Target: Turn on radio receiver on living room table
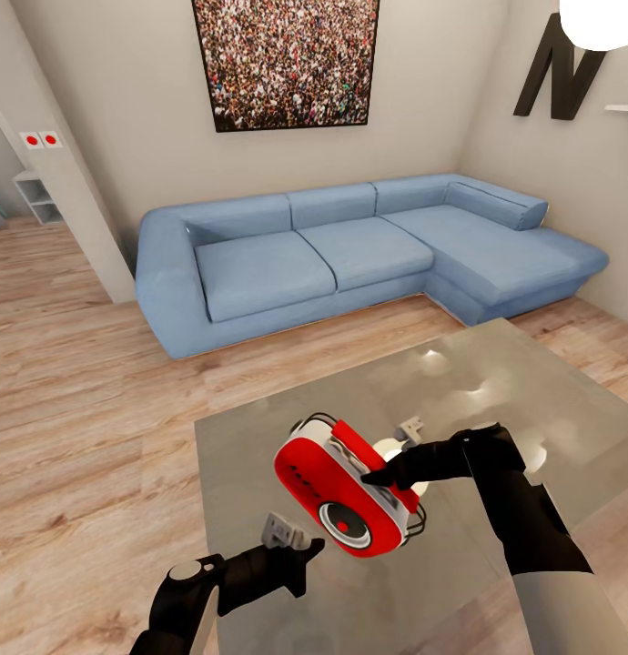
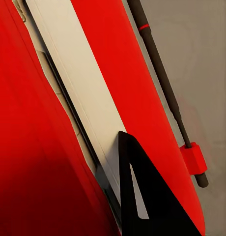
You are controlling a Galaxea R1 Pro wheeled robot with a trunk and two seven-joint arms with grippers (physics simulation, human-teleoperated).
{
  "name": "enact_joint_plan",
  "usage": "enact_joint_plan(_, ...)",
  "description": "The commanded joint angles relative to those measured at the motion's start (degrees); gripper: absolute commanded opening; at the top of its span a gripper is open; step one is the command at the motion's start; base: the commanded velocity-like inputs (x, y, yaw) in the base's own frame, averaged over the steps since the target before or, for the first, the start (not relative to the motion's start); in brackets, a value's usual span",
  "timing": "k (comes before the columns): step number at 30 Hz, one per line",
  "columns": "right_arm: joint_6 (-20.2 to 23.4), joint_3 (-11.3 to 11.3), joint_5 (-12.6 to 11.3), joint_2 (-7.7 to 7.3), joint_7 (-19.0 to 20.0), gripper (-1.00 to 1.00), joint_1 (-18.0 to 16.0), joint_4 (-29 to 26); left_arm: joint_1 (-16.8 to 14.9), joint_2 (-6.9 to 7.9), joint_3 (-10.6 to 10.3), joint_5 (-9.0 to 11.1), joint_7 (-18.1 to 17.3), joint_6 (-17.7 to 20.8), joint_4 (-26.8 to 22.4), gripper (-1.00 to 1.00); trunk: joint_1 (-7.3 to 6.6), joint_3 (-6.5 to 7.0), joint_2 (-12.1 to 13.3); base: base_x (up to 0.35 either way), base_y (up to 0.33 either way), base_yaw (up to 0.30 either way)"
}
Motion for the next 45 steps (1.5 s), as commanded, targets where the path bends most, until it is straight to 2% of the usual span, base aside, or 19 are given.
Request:
enact_joint_plan(1, 0.18, 0.01, -0.32, 0.01, -0.10, -1.00, 0.00, -0.02, 0.00, 0.00, -0.01, 0.00, 0.00, 0.00, 0.00, -1.00, 0.00, 0.00, 0.00, 0.000, 0.000, 0.000)
enact_joint_plan(14, 0.07, 0.01, -0.48, -0.05, -0.26, -1.00, 0.00, -0.02, -0.02, -0.03, -0.03, 0.01, 0.20, -0.39, 0.06, -1.00, 0.00, 0.00, 0.00, 0.000, 0.000, 0.000)
enact_joint_plan(18, 0.07, 0.01, -0.46, -0.07, -0.24, -1.00, 0.00, -0.08, -1.25, -0.14, 0.04, 0.20, 0.43, -0.57, 0.34, -1.00, 0.00, 0.00, 0.00, 0.000, 0.000, 0.000)
enact_joint_plan(23, 0.07, 0.01, -0.56, -0.08, -0.20, -1.00, 0.00, -0.10, -2.79, -0.18, 0.06, 2.85, 0.70, -0.53, 0.75, -1.00, 0.00, 0.00, 0.00, 0.000, 0.000, 0.000)
enact_joint_plan(27, 0.07, 0.01, -0.63, -0.08, -0.11, -1.00, 0.00, -0.10, -2.94, -0.18, 0.06, 3.41, 0.77, -0.53, 1.00, -1.00, 0.00, 0.00, 0.00, 0.000, 0.000, 0.000)
enact_joint_plan(40, 0.07, 0.01, -0.73, -0.07, 0.21, -1.00, 0.00, -0.10, -3.32, -0.33, 0.06, 3.56, 0.96, -0.80, 4.85, -1.00, 0.00, 0.00, 0.00, 0.000, 0.000, 0.000)
enact_joint_plan(45, 0.07, 0.01, -0.78, -0.08, 0.28, -1.00, 0.00, -0.10, -4.76, -0.33, 0.06, 3.59, 1.02, -1.55, 7.28, -1.00, 0.00, 0.00, 0.00, 0.000, 0.000, 0.000)
